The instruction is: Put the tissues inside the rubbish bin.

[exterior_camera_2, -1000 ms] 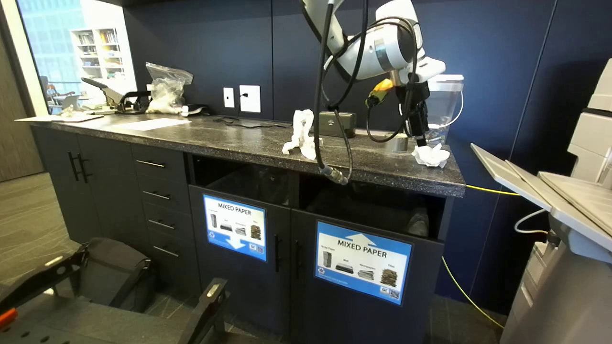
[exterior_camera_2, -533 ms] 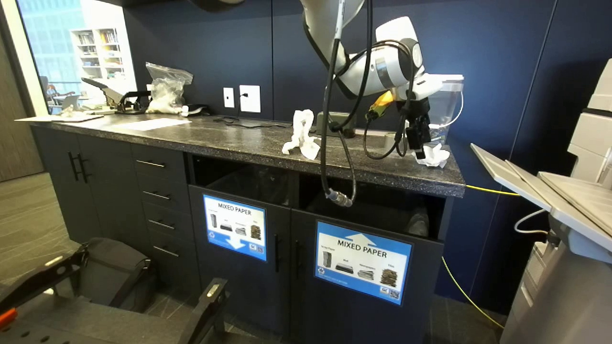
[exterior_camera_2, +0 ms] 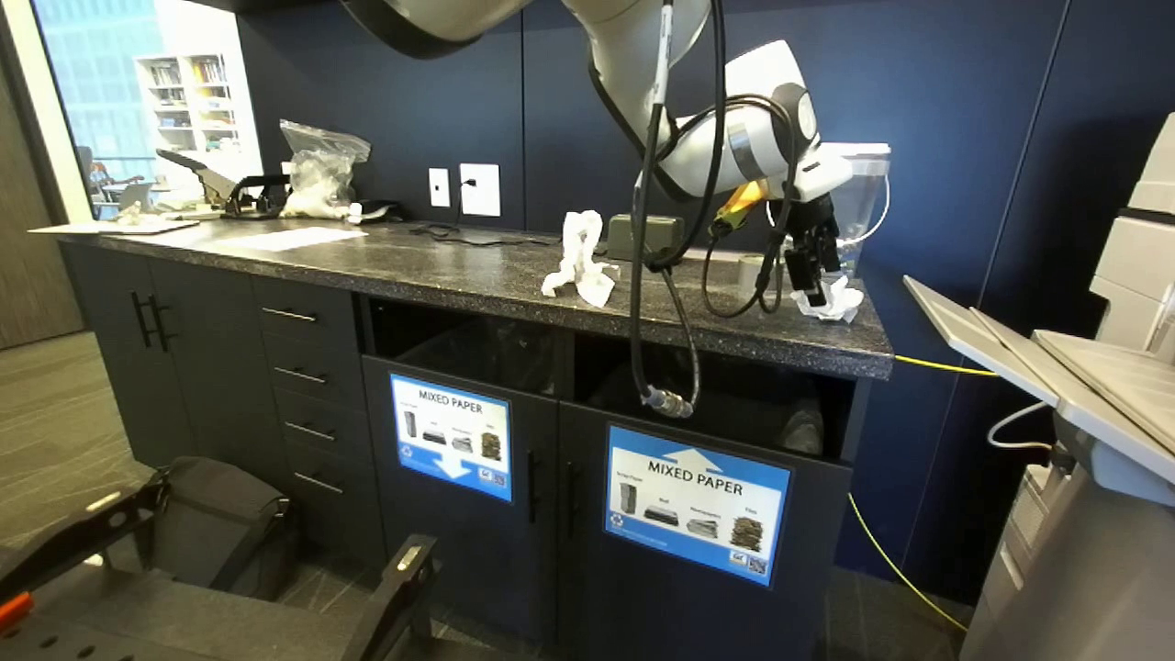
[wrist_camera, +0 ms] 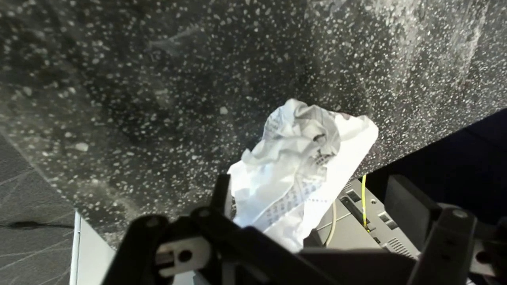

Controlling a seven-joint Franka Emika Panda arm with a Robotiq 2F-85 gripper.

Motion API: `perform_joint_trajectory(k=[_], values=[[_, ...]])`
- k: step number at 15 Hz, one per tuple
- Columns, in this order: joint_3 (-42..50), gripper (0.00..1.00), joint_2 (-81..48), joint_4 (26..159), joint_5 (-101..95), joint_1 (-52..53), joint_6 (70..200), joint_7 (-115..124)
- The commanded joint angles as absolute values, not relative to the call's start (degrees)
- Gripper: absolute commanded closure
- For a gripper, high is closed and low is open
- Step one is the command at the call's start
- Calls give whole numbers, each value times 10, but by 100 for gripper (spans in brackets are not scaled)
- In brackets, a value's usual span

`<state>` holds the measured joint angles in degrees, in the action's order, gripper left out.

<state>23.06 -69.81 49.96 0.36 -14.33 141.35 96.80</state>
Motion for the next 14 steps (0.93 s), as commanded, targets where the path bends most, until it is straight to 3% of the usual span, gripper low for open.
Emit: perform_joint_trajectory(k=[1,8,9,11,14], values=[[249,0,-729,453,-1,-147,1417,998],[258,0,-745,440,-2,-149,1409,1005],[259,25,-746,439,-2,-149,1408,1004],[260,32,-747,438,-2,-148,1409,1006],[262,59,-749,435,-2,-148,1409,1005]])
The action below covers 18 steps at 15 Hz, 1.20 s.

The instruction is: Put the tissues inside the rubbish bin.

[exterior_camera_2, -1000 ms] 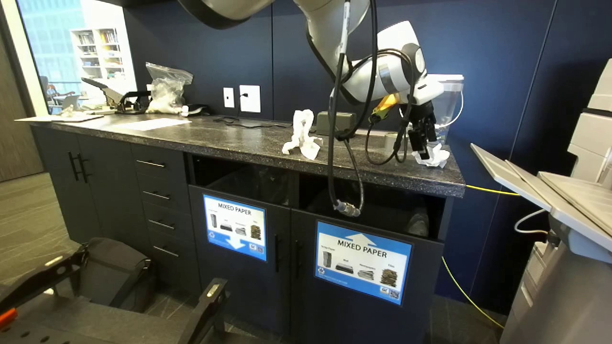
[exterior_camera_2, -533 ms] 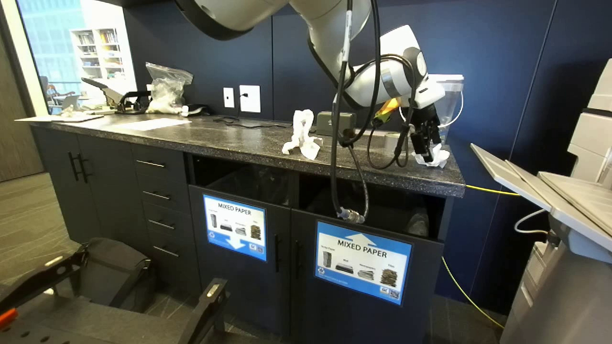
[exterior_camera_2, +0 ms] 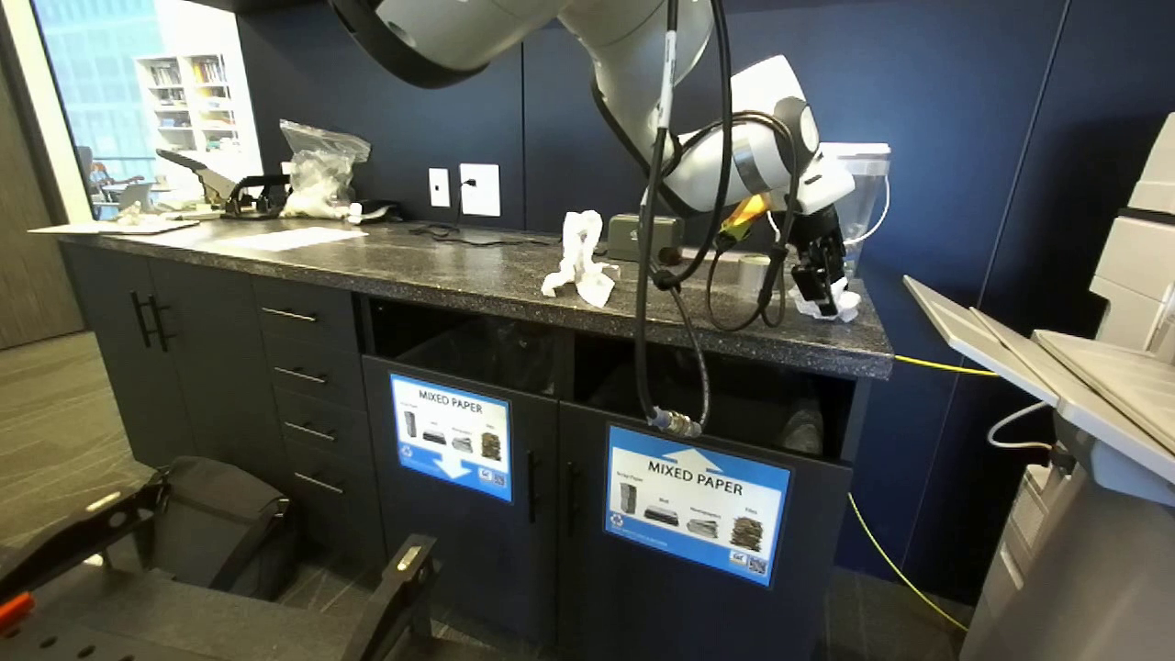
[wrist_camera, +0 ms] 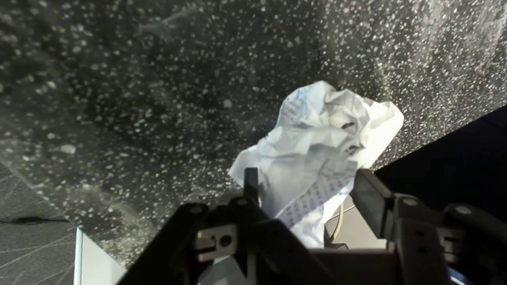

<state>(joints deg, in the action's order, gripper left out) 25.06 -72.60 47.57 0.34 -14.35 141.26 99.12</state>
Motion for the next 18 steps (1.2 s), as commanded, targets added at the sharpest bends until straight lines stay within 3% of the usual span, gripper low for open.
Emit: perform_joint_trajectory(k=[1,3,7,11,18], values=[[262,66,-749,433,-1,-149,1408,1005],[262,81,-752,431,-1,-149,1408,1004],[260,88,-754,429,0,-150,1405,996],[230,84,-741,446,4,-151,1400,930],[134,85,-706,489,13,-162,1398,709]])
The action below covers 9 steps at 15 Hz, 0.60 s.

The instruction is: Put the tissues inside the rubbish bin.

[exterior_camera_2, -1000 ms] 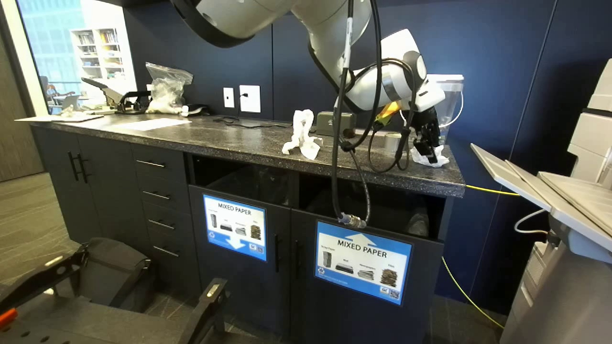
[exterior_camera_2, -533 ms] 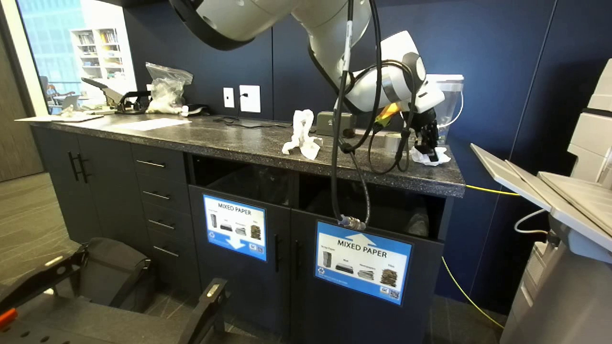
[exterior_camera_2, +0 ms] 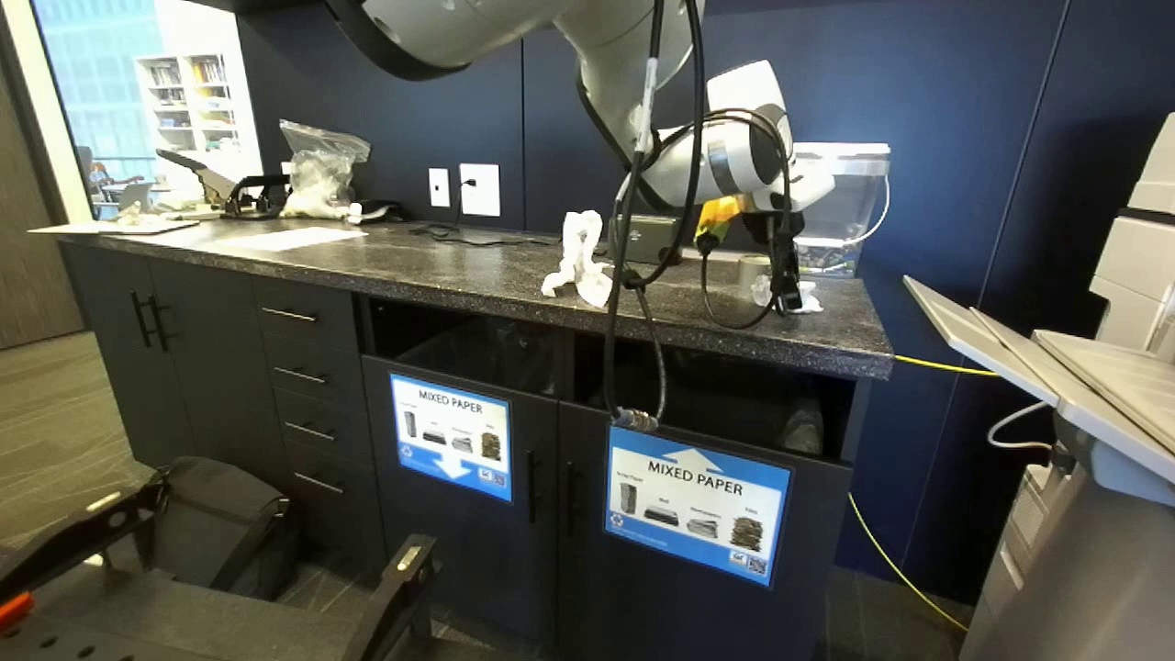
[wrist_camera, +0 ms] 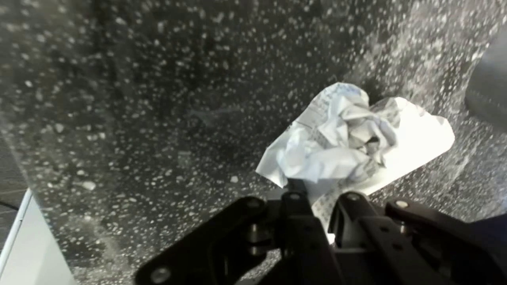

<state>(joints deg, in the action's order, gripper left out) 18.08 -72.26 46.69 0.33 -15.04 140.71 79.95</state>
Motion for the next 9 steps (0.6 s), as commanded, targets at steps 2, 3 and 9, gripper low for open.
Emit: perform_joint_trajectory(k=[2,3,9], values=[[106,86,-695,502,14,-168,1398,648],[95,85,-690,506,12,-172,1396,619],[6,85,-658,558,15,-196,1402,451]])
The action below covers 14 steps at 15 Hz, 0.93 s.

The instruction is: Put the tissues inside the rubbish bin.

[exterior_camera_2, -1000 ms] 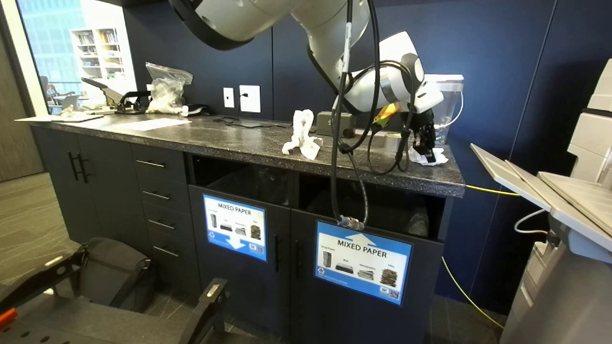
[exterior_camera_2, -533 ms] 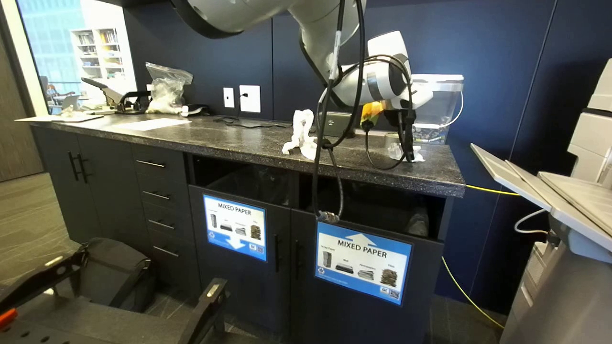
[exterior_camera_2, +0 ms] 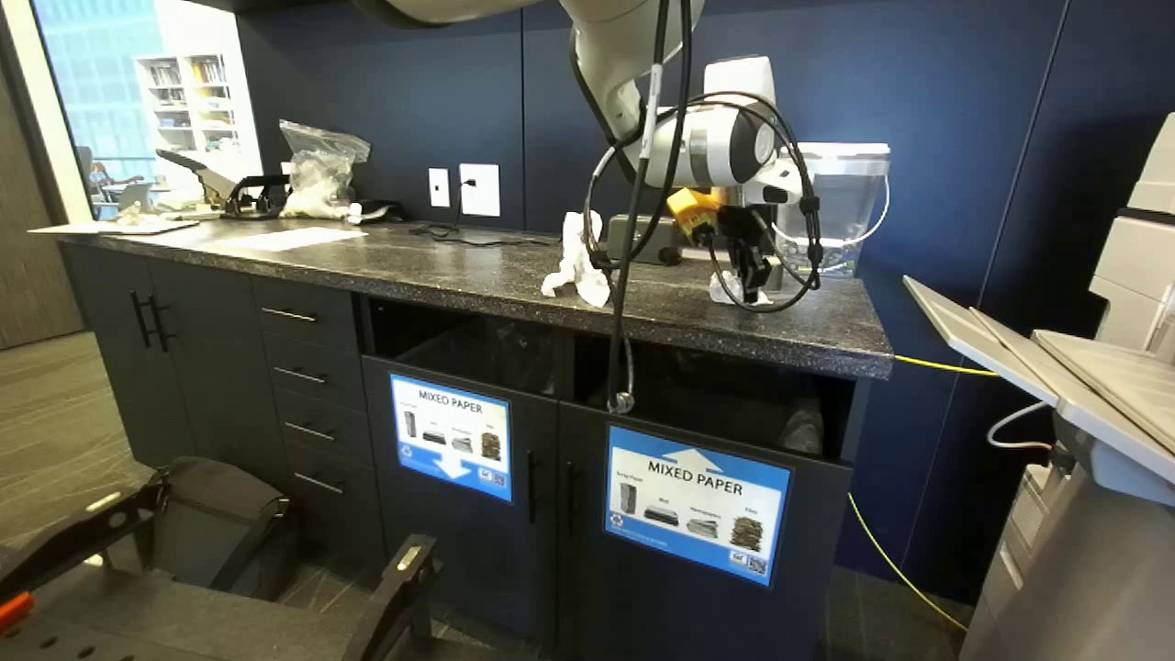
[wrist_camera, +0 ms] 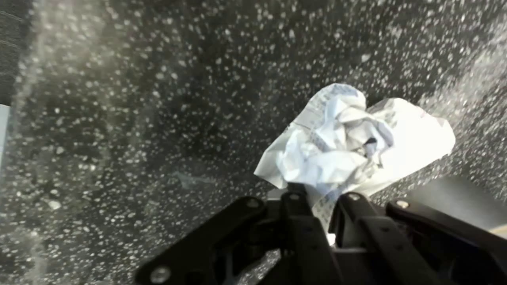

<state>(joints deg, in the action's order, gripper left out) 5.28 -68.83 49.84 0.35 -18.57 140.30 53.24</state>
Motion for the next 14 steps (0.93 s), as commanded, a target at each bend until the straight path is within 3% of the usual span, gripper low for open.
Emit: perform_joint_trajectory(k=[1,11,13,14], values=[[-8,85,-651,570,15,-199,1403,427],[-84,85,-541,727,0,-235,1330,207],[-89,85,-505,777,-3,-238,1311,171],[-46,85,-485,800,45,-210,1301,128]])
